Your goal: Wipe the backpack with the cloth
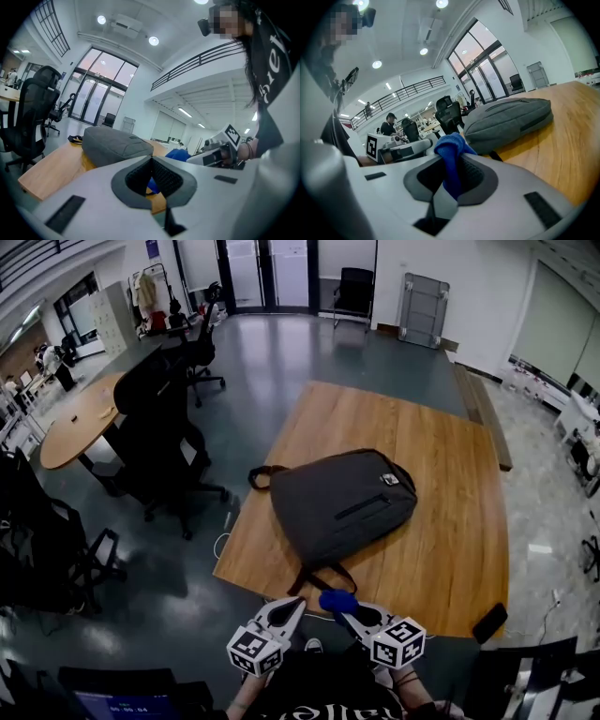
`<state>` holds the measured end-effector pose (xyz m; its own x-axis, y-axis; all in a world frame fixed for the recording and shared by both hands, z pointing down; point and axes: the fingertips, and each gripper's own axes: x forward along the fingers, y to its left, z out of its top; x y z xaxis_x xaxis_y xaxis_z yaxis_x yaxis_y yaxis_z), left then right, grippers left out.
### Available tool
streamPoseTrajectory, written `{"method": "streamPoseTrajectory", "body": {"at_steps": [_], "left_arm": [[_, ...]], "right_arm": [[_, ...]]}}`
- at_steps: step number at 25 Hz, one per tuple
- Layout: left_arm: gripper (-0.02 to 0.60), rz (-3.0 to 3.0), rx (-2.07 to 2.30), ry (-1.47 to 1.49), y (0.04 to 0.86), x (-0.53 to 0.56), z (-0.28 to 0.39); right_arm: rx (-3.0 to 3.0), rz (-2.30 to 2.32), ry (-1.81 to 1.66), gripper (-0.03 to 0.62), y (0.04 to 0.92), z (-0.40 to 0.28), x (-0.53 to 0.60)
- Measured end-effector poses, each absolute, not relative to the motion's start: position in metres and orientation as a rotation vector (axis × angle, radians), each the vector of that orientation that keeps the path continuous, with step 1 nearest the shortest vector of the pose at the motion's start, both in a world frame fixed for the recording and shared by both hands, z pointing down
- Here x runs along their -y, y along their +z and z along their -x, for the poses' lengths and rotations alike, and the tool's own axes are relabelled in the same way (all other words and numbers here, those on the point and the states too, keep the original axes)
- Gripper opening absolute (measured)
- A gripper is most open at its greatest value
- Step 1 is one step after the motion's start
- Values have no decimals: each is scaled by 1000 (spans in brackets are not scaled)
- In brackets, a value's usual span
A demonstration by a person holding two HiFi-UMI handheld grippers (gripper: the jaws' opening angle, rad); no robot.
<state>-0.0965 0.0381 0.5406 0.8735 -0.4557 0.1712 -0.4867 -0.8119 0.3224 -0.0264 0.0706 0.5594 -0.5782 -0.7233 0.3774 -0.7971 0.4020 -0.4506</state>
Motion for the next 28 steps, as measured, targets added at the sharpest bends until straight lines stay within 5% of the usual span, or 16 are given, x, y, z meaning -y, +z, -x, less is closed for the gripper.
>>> {"method": "streamPoseTrajectory", "body": {"at_steps": [16,28], "left_arm": [[-6,-2631,865,98,534,-1,102],[-6,-2608,894,108,532,17,45]], "right_arm": [[2550,-1085,853,54,581,51,4],[2495,-1210,876,54,583,-50,44]]}}
